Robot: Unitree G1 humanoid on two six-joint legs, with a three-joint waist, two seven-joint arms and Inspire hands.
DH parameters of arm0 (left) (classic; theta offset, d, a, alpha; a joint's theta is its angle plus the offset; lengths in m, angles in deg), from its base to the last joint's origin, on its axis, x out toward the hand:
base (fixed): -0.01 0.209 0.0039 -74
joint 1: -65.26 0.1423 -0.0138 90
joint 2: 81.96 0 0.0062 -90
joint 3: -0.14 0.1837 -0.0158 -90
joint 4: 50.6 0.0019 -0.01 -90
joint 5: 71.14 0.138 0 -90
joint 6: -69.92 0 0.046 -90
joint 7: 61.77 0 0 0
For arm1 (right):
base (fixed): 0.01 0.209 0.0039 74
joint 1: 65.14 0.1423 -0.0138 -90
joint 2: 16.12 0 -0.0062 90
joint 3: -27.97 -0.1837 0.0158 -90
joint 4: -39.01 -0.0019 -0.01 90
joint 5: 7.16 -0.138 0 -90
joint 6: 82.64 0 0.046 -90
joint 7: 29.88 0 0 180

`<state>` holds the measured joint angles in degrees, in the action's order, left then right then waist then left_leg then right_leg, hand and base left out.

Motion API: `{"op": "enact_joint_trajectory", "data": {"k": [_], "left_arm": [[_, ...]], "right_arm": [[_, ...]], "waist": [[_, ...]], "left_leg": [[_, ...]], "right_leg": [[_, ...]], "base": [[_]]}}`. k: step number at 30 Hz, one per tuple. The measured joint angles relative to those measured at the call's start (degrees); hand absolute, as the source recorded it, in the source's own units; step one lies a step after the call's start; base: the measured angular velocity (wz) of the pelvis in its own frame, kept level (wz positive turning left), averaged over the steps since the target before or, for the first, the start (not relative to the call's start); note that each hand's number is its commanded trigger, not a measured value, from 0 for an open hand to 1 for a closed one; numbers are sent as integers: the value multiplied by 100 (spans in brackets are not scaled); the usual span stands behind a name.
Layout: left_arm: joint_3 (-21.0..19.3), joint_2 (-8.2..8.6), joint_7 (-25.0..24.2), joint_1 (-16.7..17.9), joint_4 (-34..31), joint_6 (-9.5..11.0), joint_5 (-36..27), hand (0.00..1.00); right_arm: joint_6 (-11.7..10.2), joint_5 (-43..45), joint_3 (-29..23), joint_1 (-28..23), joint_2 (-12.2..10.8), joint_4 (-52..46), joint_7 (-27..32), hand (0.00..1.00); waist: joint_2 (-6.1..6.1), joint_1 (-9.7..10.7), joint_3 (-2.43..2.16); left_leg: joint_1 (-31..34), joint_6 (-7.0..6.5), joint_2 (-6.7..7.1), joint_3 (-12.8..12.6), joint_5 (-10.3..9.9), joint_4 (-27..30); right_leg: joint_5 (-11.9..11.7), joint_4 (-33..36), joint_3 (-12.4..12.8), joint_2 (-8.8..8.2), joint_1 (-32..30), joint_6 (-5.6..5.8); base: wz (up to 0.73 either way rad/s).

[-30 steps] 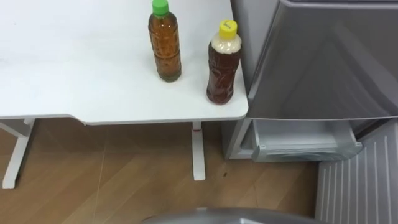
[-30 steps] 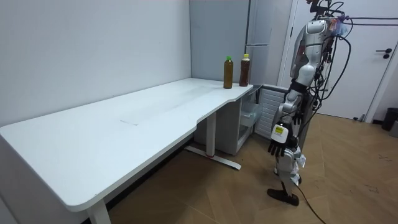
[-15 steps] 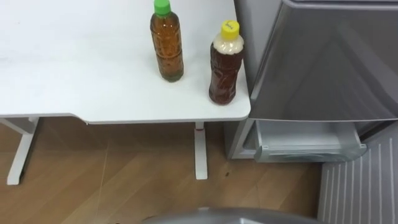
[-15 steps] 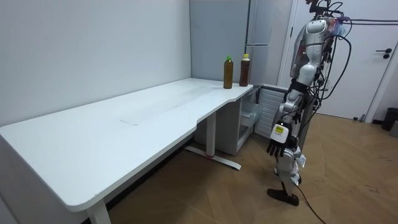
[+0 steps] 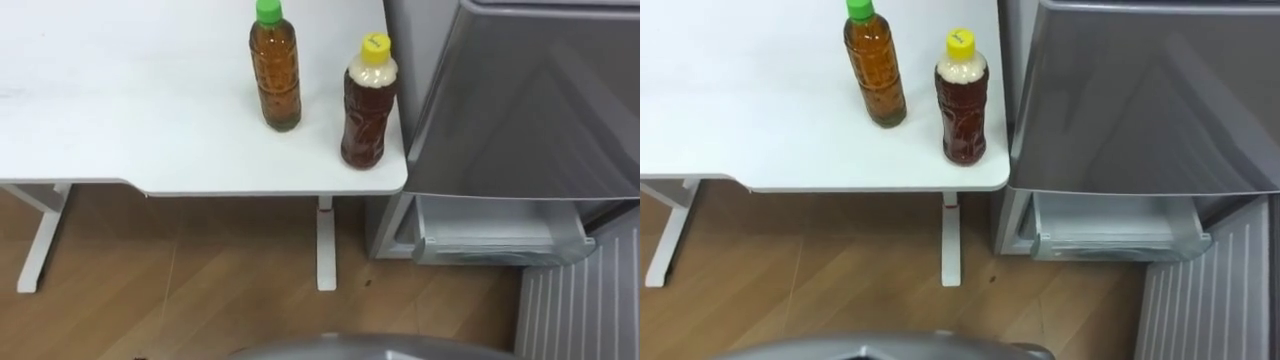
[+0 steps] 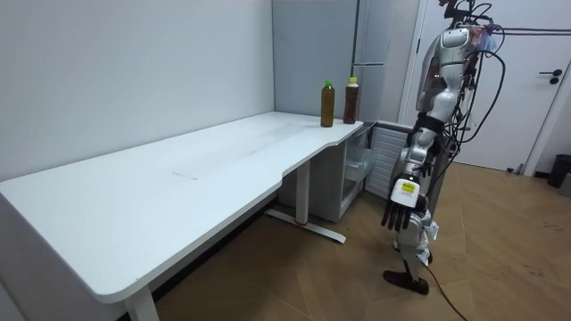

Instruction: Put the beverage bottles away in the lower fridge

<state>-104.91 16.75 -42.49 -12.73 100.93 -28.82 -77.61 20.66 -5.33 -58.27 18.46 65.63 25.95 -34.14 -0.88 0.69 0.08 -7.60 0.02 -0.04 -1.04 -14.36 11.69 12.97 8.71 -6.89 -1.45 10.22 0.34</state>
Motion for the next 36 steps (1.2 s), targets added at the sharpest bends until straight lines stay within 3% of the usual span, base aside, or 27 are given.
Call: {"op": "enact_joint_trajectory", "data": {"k": [5, 10, 13, 18, 24, 27, 31, 33, 36], "left_arm": [[-182, -10, 693, 35, -358, 145, -707, 0], [-303, 24, 1326, 112, -721, 353, -833, 0], [-329, 26, 1751, 245, -1289, 434, -1033, 0], [-378, 4, 2613, 244, -2310, 920, -1572, 0], [-645, -7, 3234, 167, -3510, 1185, -1842, 0], [-752, -80, 3413, 118, -3871, 1362, -1883, 0], [-916, -116, 3525, 124, -4558, 1379, -1592, 0], [-923, -267, 3570, 118, -5019, 1451, -1504, 0], [-952, -365, 3549, 66, -5459, 1525, -1118, 0]], "right_arm": [[-3, -159, 0, -61, 22, -11, 45, 0], [-26, -147, -7, -64, 70, -15, 56, 0], [-87, -138, -10, -98, 113, -86, 57, 0], [-250, -195, -1, -143, 197, -137, 106, 0], [-335, -150, -71, -161, 200, -141, 112, 0], [-352, -98, -98, -169, 204, -148, 96, 0], [-399, 42, -188, -191, 208, -156, 20, 0], [-401, 76, -222, -175, 227, -154, -23, 0], [-506, 86, -225, -203, 264, -147, -93, 0]], "waist": [[20, -166, -8], [40, -276, -15], [70, -289, -30], [106, -288, -37], [113, -287, -41], [120, -293, -43], [125, -299, -40], [141, -299, -40], [150, -265, -41]], "left_leg": [[-22, -1, -1, -16, 0, -24], [-11, -1, -2, 64, 0, -26], [-3, -1, 3, 108, 0, -31], [-10, -3, 7, 118, 2, -37], [-40, -3, 3, 128, 3, -39], [-69, -3, 6, 134, 3, -41], [-52, -3, 3, 133, 3, -38], [-55, -3, 1, 136, 3, -40], [5, -3, 6, 154, 3, -25]], "right_leg": [[0, 25, 36, 0, 11, 0], [-1, 25, 9, 7, 13, -2], [-2, 16, -32, 7, 24, -2], [-2, 21, -36, 2, 10, -2], [-2, 49, -40, 7, -16, -2], [-2, 47, -61, 3, 15, -2], [-2, 92, -27, 12, -38, -1], [-1, 95, -27, 14, -29, -2], [-2, 87, -42, 10, -32, -2]], "base": [[-4], [3], [8], [-2], [-2], [0], [-3], [-2], [3]]}}
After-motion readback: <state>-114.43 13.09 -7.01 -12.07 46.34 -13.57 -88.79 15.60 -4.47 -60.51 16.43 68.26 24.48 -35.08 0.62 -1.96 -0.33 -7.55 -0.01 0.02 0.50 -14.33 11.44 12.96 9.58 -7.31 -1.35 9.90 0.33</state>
